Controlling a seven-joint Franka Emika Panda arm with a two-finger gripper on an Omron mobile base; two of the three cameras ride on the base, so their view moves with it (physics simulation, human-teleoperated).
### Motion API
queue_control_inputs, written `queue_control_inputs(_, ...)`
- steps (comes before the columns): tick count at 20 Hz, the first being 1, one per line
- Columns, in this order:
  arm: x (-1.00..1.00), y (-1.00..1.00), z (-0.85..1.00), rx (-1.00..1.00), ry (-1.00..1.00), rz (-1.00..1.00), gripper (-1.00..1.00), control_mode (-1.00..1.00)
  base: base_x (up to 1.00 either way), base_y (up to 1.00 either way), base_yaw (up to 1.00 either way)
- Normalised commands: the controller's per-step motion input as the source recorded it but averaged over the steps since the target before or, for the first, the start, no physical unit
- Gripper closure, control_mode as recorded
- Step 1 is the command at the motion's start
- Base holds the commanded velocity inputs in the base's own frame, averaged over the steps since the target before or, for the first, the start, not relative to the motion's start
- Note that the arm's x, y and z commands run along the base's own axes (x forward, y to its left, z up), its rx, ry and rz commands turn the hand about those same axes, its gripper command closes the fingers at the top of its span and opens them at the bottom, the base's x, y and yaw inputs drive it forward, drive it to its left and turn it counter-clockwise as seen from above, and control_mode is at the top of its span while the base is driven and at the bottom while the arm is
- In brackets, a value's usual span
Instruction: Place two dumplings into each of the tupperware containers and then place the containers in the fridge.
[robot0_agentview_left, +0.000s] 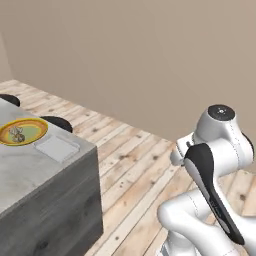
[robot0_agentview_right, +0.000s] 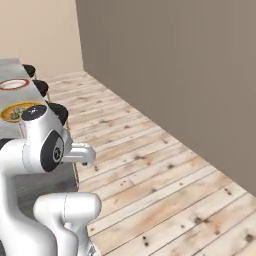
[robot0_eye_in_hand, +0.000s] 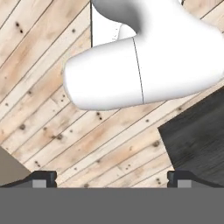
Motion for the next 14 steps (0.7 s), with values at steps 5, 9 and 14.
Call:
queue_control_inputs(5, 0.0, 0.0, 0.0, 0.0, 0.0, 0.0, -1.0, 1.0, 0.67, -0.15, 0.68)
queue_control_inputs(9, 0.0, 0.0, 0.0, 0.0, 0.0, 0.0, -1.0, 1.0, 0.69, -0.04, 0.61)
queue_control_inputs(14, 0.0, 0.0, 0.0, 0.0, 0.0, 0.0, -1.0, 1.0, 0.52, -0.1, 0.45)
